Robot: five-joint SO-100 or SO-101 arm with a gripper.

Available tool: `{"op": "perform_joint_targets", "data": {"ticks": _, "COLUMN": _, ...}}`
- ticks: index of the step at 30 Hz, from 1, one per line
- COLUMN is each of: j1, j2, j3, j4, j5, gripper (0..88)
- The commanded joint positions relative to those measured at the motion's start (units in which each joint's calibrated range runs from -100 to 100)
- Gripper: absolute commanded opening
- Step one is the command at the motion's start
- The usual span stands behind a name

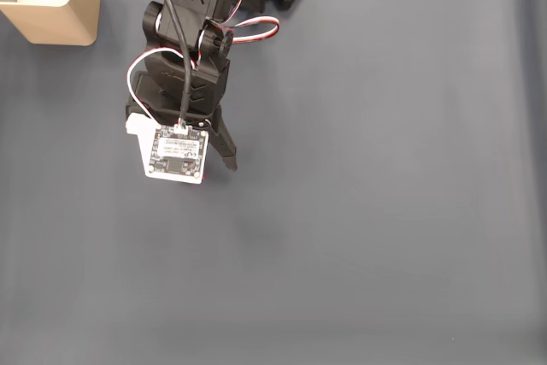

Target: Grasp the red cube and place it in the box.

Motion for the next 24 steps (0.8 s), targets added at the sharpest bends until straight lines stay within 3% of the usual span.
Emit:
{"op": "perform_joint_targets", "data": {"ticks": 1, "j1": -0.6, "j2": 0.1, "j3": -3.7, "j4": -0.6, "j5": -0.4, "gripper": 34.8}}
{"op": "perform_joint_targets", "data": {"ticks": 24, "j1": -2.7, "j2": -0.2, "j3": -3.9, "j4": -0.4, "j5": -1.8, "gripper": 34.4}}
